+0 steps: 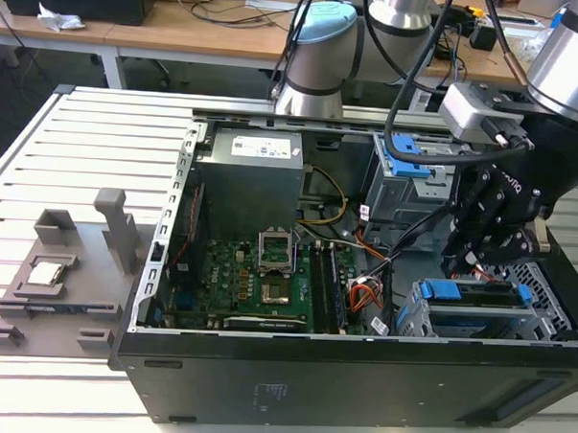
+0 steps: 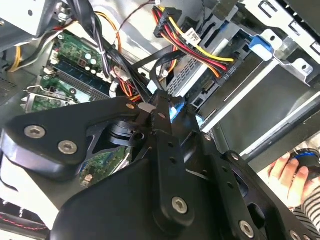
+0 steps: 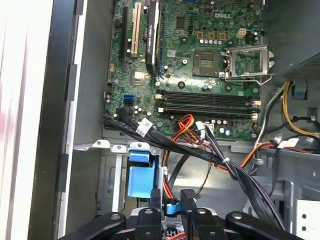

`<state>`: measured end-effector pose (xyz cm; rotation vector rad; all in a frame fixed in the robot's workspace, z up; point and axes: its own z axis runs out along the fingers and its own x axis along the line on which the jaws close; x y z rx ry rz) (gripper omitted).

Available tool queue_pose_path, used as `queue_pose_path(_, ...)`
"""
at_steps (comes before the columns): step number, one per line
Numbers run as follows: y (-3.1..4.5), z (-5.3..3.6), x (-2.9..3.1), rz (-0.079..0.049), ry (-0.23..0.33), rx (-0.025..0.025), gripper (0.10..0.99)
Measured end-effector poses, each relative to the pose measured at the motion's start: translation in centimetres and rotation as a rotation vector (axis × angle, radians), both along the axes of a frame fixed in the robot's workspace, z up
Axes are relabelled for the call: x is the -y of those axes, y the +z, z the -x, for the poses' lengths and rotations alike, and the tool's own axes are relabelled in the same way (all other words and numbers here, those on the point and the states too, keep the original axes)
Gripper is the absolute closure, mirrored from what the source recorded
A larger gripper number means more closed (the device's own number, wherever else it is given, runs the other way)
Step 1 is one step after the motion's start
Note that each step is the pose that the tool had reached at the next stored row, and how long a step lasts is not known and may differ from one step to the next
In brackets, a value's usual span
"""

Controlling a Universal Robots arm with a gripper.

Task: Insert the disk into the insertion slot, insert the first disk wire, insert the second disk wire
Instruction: 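Insert the second disk wire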

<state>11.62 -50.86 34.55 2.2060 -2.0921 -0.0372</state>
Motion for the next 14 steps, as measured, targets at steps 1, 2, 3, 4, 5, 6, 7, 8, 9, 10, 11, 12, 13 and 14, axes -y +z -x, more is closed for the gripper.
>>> queue_pose_path(1, 0.00, 0.00, 0.00, 0.012, 0.000, 0.0000, 0.784)
queue_pose_path(2, -0.01, 0.00, 0.00, 0.018, 0.000, 0.0000, 0.784)
queue_pose_path(3, -0.01, -0.01, 0.00, 0.021, 0.000, 0.0000, 0.784)
queue_pose_path(4, 0.00, -0.15, 0.01, 0.023, 0.000, 0.0001, 0.784)
queue_pose_path(5, -0.01, -0.87, 0.00, 0.023, 0.000, -0.0007, 0.784)
queue_pose_path(6, -0.02, -1.37, 0.00, 0.023, 0.000, -0.0013, 0.784)
queue_pose_path(7, -0.03, -1.49, -0.01, 0.023, 0.000, -0.0014, 0.784)
queue_pose_path(8, -0.04, -1.54, -0.01, 0.023, 0.000, -0.0014, 0.784)
queue_pose_path(9, -0.04, -1.54, -0.01, 0.023, 0.000, -0.0014, 0.784)
queue_pose_path(10, -0.04, -1.54, 0.00, 0.023, 0.000, -0.0014, 0.784)
queue_pose_path(11, -0.04, -1.54, 0.00, 0.024, 0.000, -0.0014, 0.784)
queue_pose_path(12, -0.04, -1.54, 0.00, 0.024, 0.000, -0.0014, 0.784)
queue_pose_path(13, -0.04, -1.54, 0.00, 0.024, 0.000, -0.0014, 0.784)
queue_pose_path(14, -0.04, -1.54, 0.00, 0.024, 0.000, -0.0014, 0.784)
